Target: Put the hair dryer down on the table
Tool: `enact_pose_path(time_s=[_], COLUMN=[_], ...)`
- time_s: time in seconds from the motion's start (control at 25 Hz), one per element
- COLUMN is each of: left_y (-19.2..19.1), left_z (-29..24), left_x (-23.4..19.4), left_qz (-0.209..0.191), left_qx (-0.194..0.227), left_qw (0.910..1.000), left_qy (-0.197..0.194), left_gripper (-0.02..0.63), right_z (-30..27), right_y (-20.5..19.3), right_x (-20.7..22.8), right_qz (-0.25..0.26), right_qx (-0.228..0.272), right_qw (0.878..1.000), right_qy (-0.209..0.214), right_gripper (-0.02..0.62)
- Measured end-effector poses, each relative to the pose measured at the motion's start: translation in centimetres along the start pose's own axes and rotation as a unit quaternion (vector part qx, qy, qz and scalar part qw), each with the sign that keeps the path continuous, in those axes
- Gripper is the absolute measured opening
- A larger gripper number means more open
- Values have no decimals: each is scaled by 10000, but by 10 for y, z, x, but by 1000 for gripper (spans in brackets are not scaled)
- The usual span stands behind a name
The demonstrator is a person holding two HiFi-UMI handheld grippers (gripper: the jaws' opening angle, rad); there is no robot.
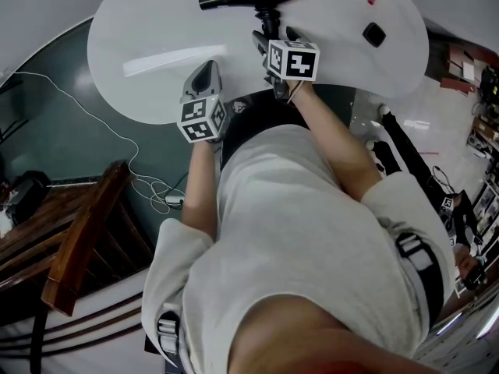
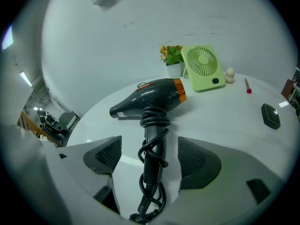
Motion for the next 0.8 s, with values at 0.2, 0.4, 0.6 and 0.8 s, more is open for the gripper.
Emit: enact_pose_path(time_s=[0.2,0.4,0.6,0.8], left_y=[0,9,19,20], left_z=[6,15,20,34], left_x=[9,23,41,53], left_qz=[-120,-308,-538,-648], left_qx=[30,185,337,470], left_qw=[9999,9991,9969,9949], left_qy=[-84,-236,-457,-608], left_gripper=[17,17,17,17], right_z=[17,40,63,87], right_y=[-7,-15,-21,-34], right_x=[-3,-6,0,-8], right_qz=[121,569,801,1083], right_qx=[148,337,591,848], right_qw=[9998,9977,9940,9898], right_qy=[27,-133,-454,-380], right_gripper=[340,199,24,0])
Point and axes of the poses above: the fingertips, and each gripper's own axes: z backward along the fingers, x to its right, y out of its top, the point moved 1 cm from there along z, backward along the fingers, and after that the axes turned 5 degrees about z, right-handed, at the moved point
